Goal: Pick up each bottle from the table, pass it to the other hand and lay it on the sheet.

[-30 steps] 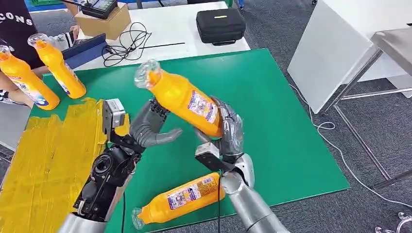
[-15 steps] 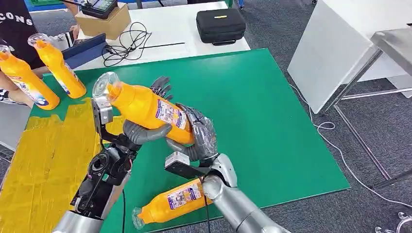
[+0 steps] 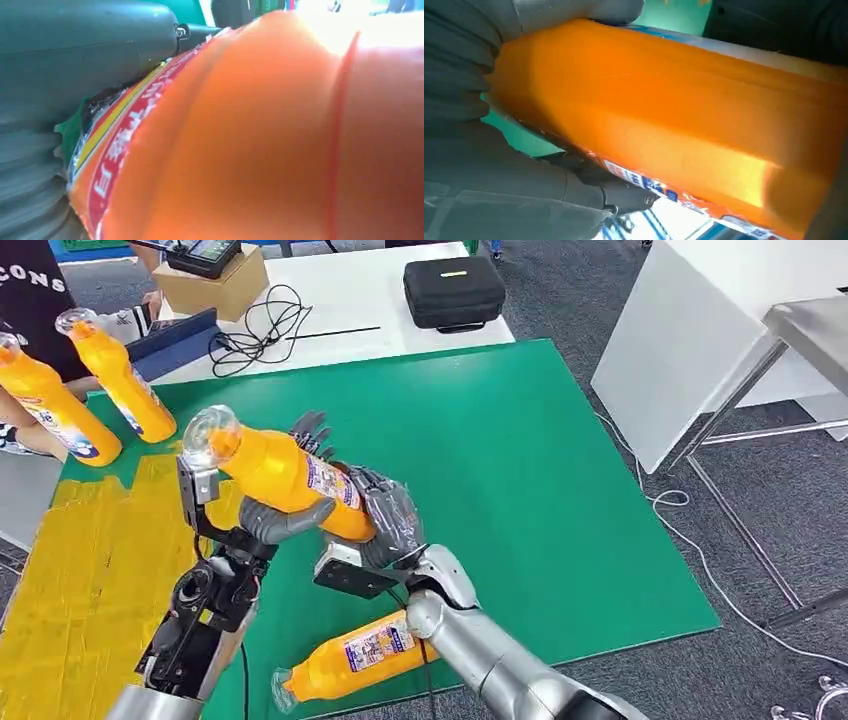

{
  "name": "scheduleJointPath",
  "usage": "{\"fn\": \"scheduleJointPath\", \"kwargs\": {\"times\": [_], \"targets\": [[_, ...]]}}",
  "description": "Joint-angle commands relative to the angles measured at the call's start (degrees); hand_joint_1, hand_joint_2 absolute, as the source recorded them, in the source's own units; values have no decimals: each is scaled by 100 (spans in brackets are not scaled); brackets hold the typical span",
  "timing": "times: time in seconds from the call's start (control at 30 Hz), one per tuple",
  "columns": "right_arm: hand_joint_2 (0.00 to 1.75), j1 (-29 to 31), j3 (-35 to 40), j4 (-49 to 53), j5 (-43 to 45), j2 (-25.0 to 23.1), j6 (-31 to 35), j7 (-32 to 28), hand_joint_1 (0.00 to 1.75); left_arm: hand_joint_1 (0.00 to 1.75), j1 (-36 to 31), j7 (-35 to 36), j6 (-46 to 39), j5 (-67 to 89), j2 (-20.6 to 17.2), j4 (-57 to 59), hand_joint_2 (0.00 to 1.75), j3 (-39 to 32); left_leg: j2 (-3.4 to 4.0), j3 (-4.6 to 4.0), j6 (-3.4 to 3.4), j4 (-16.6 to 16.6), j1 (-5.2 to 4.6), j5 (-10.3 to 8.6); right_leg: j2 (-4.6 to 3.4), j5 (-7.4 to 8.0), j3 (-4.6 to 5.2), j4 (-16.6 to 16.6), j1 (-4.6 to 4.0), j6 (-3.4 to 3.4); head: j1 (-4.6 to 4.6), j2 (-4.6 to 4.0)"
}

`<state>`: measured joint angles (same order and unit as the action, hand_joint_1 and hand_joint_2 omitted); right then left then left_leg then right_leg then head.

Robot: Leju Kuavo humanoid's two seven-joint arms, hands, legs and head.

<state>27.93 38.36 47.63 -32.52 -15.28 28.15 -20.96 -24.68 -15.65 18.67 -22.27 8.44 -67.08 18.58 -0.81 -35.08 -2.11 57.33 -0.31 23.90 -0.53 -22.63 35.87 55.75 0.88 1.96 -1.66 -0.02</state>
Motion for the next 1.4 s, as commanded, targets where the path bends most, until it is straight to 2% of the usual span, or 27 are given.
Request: {"fn": "scheduleJointPath", "kwargs": {"times": [0.03, 0.73, 0.77, 0.8, 0.83, 0.93, 1.0, 1.2, 1.27, 1.33, 1.4], "targets": [[175, -92, 921, -561, -202, 34, -498, -6, 175, 175, -484, -106, -80, -168, -46, -11, 175, 36, -12, 17, 11, 3, 13, 9, 20, -12, -25, -3, -15, -8, 0, 0], [175, -58, 665, -633, -95, 40, -286, -99, 175, 175, -536, -229, -104, -176, -39, 131, 175, -31, -14, 14, 9, 1, 10, 5, 23, -11, -22, -3, -12, -6, 0, 0], [175, -76, 613, -587, -80, 54, -241, -96, 162, 175, -536, -234, -107, -168, -31, 117, 175, -63, -17, 25, 13, 6, 16, 13, 29, -18, -35, -1, -18, -9, 2, 0], [175, -99, 562, -521, -76, 78, -146, -114, 5, 175, -536, -237, -115, -162, -37, 101, 175, -89, -18, 26, 13, 5, 15, 13, 31, -20, -36, -1, -17, -9, 0, 0], [175, -121, 505, -437, -67, 109, -75, -124, 0, 175, -534, -241, -129, -144, -52, 78, 175, -125, -16, 18, 10, 3, 13, 8, 27, -14, -27, -3, -15, -7, 0, 0], [175, -250, 233, 173, -161, 334, 246, -31, 0, 175, -536, -429, -519, 371, -177, -89, 175, -327, -18, 25, 13, 9, 16, 14, 31, -21, -35, 1, -19, -9, 2, 0], [175, -491, -24, 1156, -521, 662, 288, 233, 0, 175, -541, -491, -906, 900, -251, -285, 175, -676, -13, 6, 9, 7, 12, 6, 22, -10, -14, 0, -13, -6, 0, 0], [175, -1285, -809, 3248, -1639, 1231, 583, 603, 0, 175, -437, -552, -1776, 2516, -386, -685, 175, -1320, -7, 6, 8, 4, 6, 7, 14, -9, -13, 2, -7, -5, 0, 0], [175, -1456, -1087, 3670, -1700, 1367, 535, 651, 0, 175, -423, -591, -2030, 3097, -482, -726, 175, -1380, -16, 14, 10, 10, 10, 15, 25, -20, -26, 5, -11, -7, -2, 0], [175, -1680, -1358, 4062, -1712, 1524, 584, 619, 0, 175, -464, -518, -3347, 5073, -702, -680, 175, -1164, -16, 1, 5, 1, 2, 3, 20, -8, -8, 1, -2, -3, 2, 0], [175, -1817, -1472, 4265, -1682, 1609, 583, 602, 0, 175, -473, -439, -3634, 5640, -723, -693, 175, -1118, -28, 8, 7, 4, 5, 8, 33, -16, -22, 1, -7, -4, -2, 0]]}}
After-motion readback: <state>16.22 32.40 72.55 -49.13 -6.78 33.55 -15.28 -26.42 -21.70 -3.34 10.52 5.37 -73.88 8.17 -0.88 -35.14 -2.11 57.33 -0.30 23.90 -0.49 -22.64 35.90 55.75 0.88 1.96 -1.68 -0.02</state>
